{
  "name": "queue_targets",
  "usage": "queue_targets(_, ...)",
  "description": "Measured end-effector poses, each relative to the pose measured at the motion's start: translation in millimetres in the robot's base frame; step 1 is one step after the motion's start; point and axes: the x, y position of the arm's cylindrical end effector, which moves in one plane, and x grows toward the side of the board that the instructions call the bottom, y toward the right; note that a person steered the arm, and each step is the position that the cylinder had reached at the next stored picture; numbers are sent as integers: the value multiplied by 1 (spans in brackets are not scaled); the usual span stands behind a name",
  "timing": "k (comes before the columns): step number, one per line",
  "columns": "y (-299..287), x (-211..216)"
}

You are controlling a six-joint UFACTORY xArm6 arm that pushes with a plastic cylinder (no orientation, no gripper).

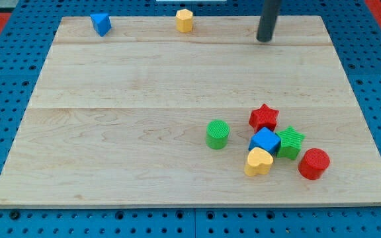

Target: Place the yellow hexagon to the bottom of the green circle

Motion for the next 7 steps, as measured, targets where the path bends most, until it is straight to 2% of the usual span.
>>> queue_targets(1, -17, -38)
queue_targets(2, -21, -40)
queue_targets(5, -151, -37)
queue_targets(7, -217, -39)
